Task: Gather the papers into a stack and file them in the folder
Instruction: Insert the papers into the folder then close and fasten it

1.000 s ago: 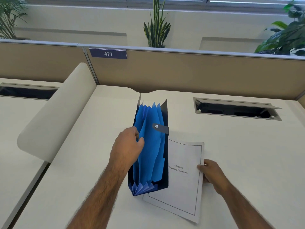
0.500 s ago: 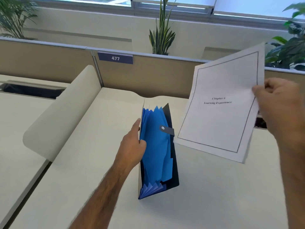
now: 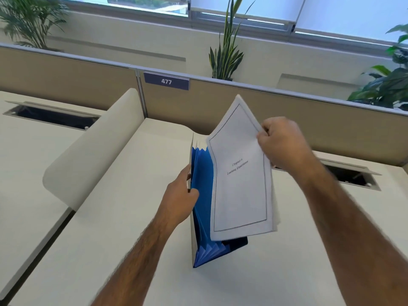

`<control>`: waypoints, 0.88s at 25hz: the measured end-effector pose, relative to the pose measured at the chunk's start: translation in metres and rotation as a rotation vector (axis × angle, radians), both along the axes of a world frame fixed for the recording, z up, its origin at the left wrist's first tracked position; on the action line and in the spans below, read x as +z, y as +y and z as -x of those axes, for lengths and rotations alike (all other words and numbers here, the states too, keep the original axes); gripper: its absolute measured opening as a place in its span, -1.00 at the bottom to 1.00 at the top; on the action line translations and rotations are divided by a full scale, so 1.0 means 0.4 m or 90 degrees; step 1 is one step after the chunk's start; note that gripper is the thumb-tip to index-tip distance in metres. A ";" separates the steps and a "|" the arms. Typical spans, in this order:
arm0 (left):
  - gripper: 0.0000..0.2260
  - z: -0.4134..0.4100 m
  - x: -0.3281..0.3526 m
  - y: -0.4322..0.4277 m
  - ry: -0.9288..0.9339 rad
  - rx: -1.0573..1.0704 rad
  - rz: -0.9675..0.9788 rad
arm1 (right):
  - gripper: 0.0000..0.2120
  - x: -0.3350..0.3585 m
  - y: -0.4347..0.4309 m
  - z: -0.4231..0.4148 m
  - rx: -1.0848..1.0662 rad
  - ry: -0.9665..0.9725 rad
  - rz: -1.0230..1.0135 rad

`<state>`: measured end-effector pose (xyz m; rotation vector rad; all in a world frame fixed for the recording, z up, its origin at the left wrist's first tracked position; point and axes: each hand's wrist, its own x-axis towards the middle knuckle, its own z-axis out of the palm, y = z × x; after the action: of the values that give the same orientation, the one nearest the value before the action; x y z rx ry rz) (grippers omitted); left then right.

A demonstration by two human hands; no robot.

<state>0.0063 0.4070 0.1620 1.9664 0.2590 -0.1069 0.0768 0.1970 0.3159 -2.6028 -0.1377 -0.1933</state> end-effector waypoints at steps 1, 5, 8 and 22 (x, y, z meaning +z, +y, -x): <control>-0.42 0.001 -0.002 0.000 -0.001 0.000 0.004 | -0.75 -0.012 0.023 -0.003 0.015 0.010 0.024; -0.41 -0.001 -0.005 -0.012 0.005 -0.004 -0.010 | -0.84 -0.075 0.110 -0.031 0.025 0.070 0.086; -0.38 -0.001 -0.006 -0.013 0.001 -0.008 -0.010 | -0.82 -0.140 0.160 -0.062 0.022 0.104 0.131; -0.39 -0.006 -0.017 -0.003 -0.034 -0.019 -0.012 | -0.58 -0.297 0.231 -0.070 0.061 0.195 0.171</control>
<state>0.0087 0.4057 0.1551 1.9894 0.1969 -0.0711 0.1048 0.2894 0.1970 -2.8446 -0.1892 0.2758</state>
